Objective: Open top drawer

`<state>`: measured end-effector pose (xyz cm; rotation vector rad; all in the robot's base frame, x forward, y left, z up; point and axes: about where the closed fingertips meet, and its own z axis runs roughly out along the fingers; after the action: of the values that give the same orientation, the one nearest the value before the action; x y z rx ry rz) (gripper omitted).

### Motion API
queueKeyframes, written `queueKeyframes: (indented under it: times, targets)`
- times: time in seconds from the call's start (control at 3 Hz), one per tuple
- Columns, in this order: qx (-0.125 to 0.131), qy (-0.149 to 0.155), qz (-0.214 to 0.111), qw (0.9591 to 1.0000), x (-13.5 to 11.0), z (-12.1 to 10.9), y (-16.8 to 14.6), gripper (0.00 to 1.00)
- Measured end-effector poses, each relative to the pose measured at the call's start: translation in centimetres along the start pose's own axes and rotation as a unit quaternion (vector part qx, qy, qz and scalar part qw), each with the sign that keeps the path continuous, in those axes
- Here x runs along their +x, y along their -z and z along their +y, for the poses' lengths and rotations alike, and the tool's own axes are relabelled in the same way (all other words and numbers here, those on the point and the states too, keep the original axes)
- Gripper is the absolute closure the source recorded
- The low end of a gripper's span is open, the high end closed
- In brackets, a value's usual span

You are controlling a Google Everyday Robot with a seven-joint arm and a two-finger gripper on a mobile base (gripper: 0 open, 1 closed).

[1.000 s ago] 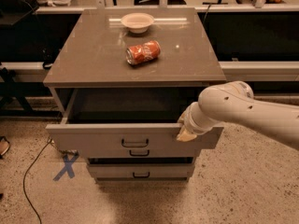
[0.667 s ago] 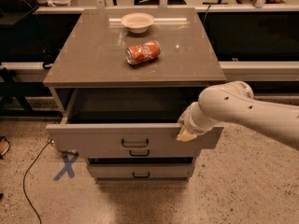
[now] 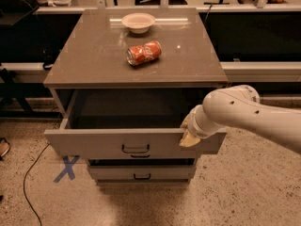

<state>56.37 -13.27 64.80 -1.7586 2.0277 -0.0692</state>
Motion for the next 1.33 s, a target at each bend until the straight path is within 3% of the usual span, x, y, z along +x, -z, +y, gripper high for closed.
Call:
queueKeyframes:
  times: [1.0, 1.33]
  targets:
    - [-0.002, 0.002, 0.000, 1.0000, -0.1, 0.2, -0.1, 0.04]
    - [-0.017, 0.040, 0.025, 0.9988, -1.3, 1.1, -0.2, 0.00]
